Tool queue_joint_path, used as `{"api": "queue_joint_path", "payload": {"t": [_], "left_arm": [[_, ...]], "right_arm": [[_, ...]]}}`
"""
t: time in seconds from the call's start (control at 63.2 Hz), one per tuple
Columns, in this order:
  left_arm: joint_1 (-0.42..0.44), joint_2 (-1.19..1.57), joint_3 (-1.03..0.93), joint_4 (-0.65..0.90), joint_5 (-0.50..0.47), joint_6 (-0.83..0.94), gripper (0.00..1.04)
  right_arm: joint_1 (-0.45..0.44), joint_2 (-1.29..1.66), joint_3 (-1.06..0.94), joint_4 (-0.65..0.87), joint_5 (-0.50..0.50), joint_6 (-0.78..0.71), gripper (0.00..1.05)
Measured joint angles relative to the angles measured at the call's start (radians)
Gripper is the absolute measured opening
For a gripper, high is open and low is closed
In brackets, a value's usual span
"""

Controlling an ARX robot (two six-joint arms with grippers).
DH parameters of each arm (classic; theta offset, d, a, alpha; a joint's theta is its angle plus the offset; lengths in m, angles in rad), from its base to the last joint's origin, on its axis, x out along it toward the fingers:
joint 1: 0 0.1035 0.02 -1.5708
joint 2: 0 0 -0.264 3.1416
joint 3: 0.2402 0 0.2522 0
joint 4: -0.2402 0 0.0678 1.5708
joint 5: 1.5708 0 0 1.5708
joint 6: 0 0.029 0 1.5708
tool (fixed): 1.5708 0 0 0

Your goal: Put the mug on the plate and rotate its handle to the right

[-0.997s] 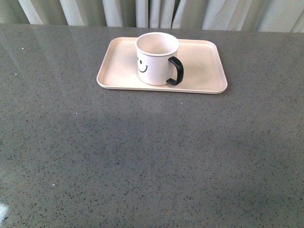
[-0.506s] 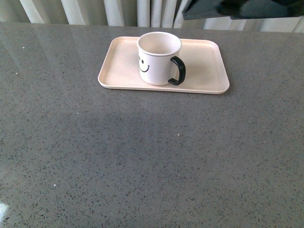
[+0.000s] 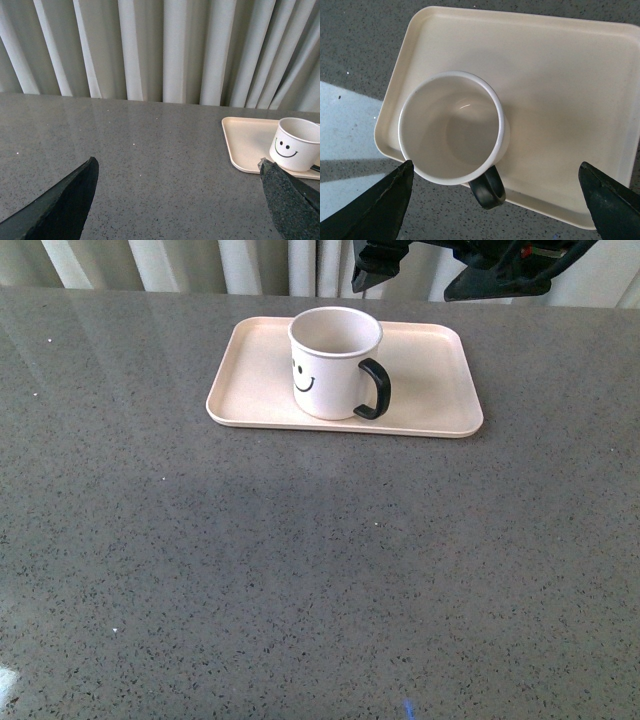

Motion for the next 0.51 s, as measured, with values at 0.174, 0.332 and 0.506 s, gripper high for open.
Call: {"api": "queue_joint_path", "payload": {"t": [0.174, 0.332, 0.506], "left_arm": [[0.0, 0.0, 0.0, 0.0, 0.0, 0.0, 0.96], [0.0, 0.0, 0.0, 0.0, 0.0, 0.0, 0.96], [0.0, 0.0, 0.0, 0.0, 0.0, 0.0, 0.96]], "right_arm": [[0.01, 0.066, 0.085, -0.062, 0.011, 0.043, 0.96], [0.015, 0.127, 0.148, -0.097, 0.032, 0.081, 0.96], [0.015, 0.165, 0.182, -0.121, 0.039, 0.107, 0.96]]}}
